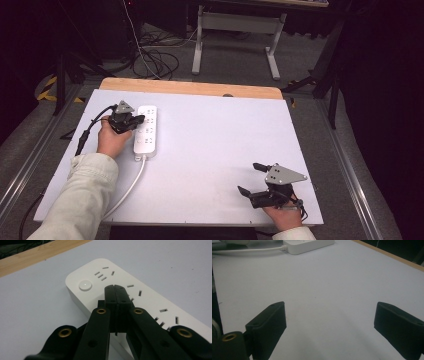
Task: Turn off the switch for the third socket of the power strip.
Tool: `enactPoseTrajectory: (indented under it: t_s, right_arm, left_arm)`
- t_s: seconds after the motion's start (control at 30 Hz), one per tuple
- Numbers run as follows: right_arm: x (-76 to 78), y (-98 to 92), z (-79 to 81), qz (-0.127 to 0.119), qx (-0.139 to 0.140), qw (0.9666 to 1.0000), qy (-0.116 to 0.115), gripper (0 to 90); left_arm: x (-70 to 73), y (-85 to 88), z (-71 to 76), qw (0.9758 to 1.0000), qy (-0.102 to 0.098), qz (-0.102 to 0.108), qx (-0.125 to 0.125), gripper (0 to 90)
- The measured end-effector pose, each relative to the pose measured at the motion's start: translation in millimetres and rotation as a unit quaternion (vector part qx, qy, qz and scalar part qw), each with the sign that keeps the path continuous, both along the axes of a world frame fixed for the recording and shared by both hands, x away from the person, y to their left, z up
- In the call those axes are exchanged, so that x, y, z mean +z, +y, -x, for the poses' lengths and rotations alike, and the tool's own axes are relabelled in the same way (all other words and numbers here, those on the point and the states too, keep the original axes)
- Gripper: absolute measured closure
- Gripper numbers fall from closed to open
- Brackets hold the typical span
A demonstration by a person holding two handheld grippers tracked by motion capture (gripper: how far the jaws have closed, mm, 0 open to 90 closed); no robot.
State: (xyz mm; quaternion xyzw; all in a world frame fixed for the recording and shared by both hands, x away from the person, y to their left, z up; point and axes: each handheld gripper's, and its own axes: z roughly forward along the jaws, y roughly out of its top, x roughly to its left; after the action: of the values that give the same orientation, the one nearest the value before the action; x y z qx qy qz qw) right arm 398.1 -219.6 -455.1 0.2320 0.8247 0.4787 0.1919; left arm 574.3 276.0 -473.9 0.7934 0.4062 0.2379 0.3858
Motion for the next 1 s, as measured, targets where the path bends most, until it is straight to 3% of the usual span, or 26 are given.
enactPoseTrajectory:
  t_s: [0.33,0.37,0.47,0.53,0.57,0.67,0.9,1.0]
  right_arm:
    - [-0.1,0.6,-0.2,0.003,0.001,1.0,0.001,11.0]
    - [-0.2,0.7,-0.1,0.003,0.001,1.0,0.002,11.0]
    - [-0.7,1.5,0.0,0.003,0.003,1.0,0.002,11.0]
    - [-0.8,1.7,-0.1,0.003,0.003,1.0,0.003,11.0]
    - [-0.7,1.6,-0.3,0.004,0.003,1.0,0.003,11.0]
    - [-0.8,1.8,-0.3,0.004,0.003,1.0,0.003,11.0]
    - [-0.9,2.1,-0.5,0.005,0.004,1.0,0.003,11.0]
    - [-0.9,1.9,-0.3,0.004,0.004,1.0,0.002,11.0]
  left_arm:
    - [0.9,-0.3,0.4,1.0,0.002,-0.004,0.005,90.0]
    - [2.3,0.8,0.8,0.9997,0.0,-0.02,0.015,90.0]
    - [1.3,3.7,0.8,0.9999,0.004,-0.004,0.014,90.0]
    - [1.4,4.2,0.7,0.9999,0.003,-0.004,0.016,90.0]
    - [2.1,2.4,1.1,0.9998,-0.001,-0.017,0.013,90.0]
    - [1.6,1.3,2.1,0.9998,0.003,-0.016,0.012,90.0]
    - [2.8,-3.0,3.0,0.9988,-0.011,-0.045,0.016,90.0]
    - [3.6,-4.9,2.9,0.9987,-0.005,-0.049,0.015,90.0]
